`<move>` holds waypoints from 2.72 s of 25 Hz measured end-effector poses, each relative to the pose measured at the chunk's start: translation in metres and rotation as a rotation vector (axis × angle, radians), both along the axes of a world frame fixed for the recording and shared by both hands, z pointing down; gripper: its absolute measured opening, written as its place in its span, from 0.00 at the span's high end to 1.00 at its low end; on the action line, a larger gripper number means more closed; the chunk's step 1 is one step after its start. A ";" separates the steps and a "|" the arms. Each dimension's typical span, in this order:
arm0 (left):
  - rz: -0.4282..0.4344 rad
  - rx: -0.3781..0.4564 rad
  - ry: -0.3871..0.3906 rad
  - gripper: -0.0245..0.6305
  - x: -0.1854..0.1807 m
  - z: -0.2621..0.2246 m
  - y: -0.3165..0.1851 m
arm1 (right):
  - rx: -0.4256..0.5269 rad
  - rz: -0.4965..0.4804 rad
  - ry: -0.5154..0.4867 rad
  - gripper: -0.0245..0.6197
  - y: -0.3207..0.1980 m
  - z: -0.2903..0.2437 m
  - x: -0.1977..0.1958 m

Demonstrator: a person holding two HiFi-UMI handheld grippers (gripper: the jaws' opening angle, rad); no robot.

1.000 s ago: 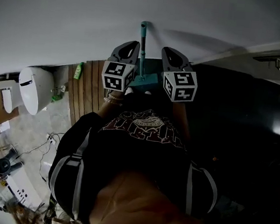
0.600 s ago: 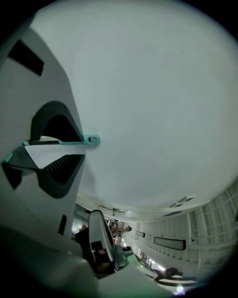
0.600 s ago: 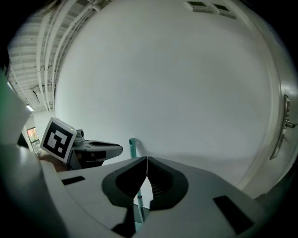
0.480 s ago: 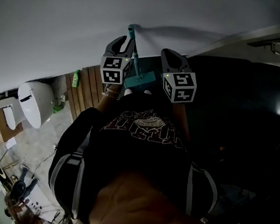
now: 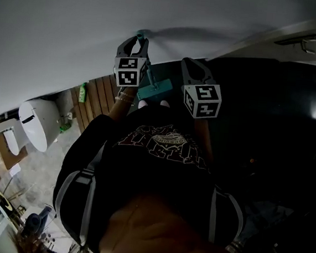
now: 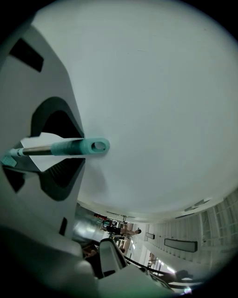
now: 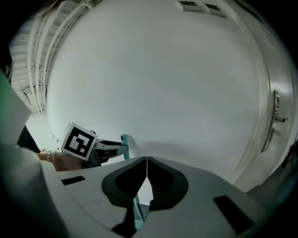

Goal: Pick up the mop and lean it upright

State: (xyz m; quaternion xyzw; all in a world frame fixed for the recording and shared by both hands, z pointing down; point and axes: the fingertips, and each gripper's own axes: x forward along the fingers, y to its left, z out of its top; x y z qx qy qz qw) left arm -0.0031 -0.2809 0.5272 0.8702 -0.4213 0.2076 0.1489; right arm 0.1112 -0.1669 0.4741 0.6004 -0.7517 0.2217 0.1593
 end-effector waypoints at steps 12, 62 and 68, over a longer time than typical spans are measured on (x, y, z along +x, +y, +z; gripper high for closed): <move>-0.018 -0.005 0.012 0.73 0.003 0.006 -0.006 | -0.013 0.046 0.004 0.93 0.006 0.002 0.014; 0.039 0.026 0.040 0.74 -0.010 -0.015 0.126 | 0.001 -0.250 -0.011 0.93 0.017 0.009 -0.060; 0.034 0.032 0.042 0.74 -0.015 -0.019 0.148 | -0.001 -0.277 -0.013 0.93 0.029 0.009 -0.070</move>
